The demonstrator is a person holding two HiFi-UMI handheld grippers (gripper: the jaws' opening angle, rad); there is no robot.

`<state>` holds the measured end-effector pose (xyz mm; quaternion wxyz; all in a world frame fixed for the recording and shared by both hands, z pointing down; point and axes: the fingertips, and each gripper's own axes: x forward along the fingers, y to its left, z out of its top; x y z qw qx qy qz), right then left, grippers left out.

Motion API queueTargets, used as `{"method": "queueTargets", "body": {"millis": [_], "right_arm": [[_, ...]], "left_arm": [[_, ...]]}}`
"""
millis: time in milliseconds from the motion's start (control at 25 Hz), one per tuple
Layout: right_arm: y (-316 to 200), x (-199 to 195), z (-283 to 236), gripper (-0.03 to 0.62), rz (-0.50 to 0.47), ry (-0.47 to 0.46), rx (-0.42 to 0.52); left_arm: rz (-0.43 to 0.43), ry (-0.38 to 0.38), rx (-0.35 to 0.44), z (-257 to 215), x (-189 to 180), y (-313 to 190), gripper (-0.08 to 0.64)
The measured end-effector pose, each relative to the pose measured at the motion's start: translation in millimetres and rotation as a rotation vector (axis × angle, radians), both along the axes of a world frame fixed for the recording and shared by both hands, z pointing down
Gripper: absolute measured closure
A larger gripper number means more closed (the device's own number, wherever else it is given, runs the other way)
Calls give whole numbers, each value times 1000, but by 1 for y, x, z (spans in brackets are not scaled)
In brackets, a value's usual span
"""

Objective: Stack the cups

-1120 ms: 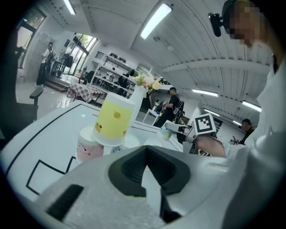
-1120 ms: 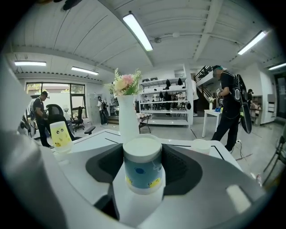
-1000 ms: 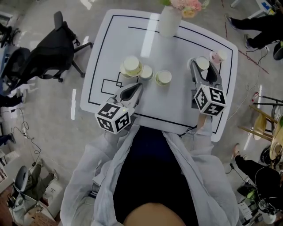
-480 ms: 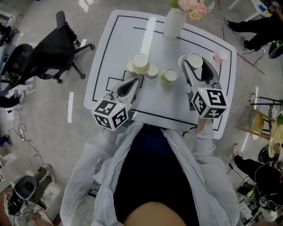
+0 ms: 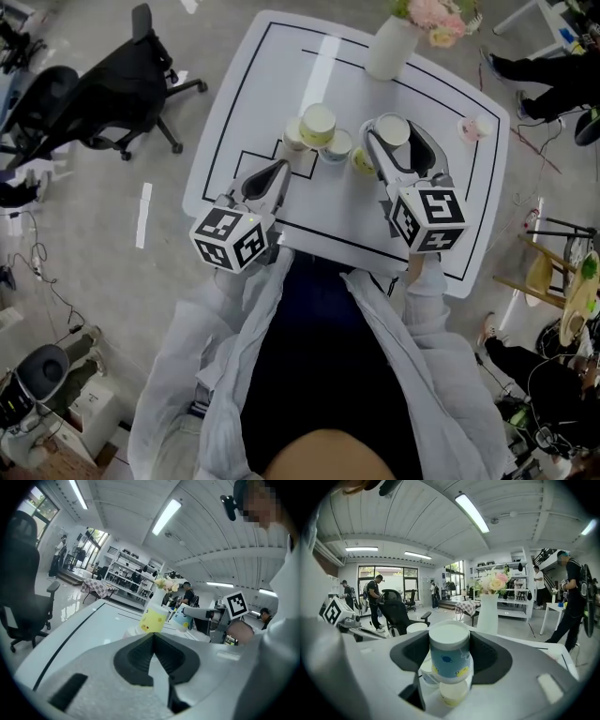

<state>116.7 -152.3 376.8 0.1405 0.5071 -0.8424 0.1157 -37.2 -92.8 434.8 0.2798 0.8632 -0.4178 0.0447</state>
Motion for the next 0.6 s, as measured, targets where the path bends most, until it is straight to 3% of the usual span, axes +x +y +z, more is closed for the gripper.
{"method": "queueTargets", "body": {"millis": [600], "right_arm": [[1, -26, 34, 318, -48, 5, -68]], "left_arm": [[-49, -1, -46, 16, -20, 13, 563]]}}
